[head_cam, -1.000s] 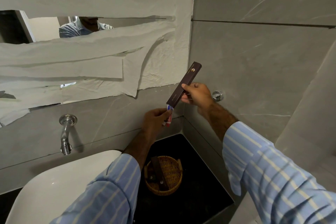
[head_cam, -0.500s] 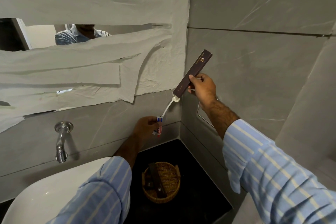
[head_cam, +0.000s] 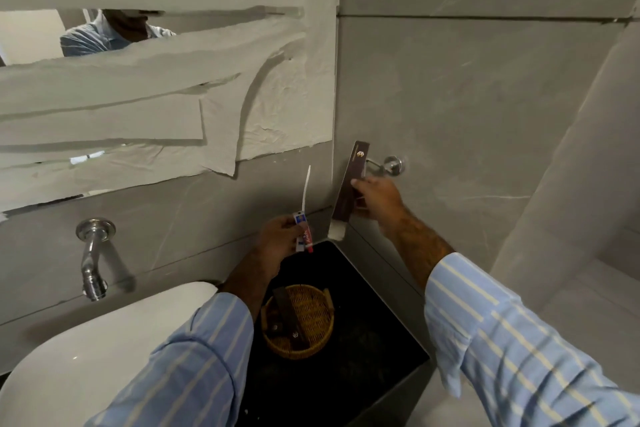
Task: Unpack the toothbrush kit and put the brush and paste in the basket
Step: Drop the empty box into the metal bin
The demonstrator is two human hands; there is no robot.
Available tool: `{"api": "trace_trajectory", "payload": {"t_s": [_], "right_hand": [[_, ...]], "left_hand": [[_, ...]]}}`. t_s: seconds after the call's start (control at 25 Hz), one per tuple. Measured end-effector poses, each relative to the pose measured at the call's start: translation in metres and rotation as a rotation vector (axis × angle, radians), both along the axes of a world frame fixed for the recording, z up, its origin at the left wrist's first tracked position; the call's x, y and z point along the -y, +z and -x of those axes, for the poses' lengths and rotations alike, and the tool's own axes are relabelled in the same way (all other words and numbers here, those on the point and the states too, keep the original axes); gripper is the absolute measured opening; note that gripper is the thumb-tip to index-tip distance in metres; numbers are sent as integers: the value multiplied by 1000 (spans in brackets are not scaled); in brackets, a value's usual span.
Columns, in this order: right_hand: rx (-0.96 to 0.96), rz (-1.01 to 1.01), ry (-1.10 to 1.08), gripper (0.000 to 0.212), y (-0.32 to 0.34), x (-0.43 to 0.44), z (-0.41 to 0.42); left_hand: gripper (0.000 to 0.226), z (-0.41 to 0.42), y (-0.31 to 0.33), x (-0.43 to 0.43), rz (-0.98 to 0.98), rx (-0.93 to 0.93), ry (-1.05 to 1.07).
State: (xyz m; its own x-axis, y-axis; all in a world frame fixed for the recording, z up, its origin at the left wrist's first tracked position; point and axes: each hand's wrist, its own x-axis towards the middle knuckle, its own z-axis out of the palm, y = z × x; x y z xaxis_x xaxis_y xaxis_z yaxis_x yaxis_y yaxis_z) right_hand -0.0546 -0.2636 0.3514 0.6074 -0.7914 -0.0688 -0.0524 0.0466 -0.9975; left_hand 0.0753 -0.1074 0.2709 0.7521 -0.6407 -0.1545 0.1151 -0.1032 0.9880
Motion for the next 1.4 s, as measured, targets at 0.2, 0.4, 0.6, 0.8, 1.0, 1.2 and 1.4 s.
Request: {"api": "trace_trajectory", "payload": {"t_s": [0.2, 0.4, 0.6, 0.8, 1.0, 1.2, 1.4], "right_hand": [[-131, -175, -1, 13, -81, -14, 44], [-284, -370, -8, 29, -166, -23, 101], [-437, -396, -53, 24, -231, -33, 160], [-502, -480, -99, 20, -288, -43, 237], [-501, -663, -219, 15, -338, -68, 300], [-496, -829, -442, 25, -380, -73, 342], [-490, -910, -519, 20, -406, -49, 353]], "left_hand": [[14, 36, -61, 5, -171, -135, -44], [16, 92, -117, 7, -362, -250, -113], [17, 143, -174, 15, -577, -203, -268], [5, 198, -220, 23, -736, -180, -466], [13, 244, -256, 35, -858, -56, -698], [26, 268, -275, 51, -950, 9, -807], [26, 272, -287, 65, -970, 27, -822]]}}
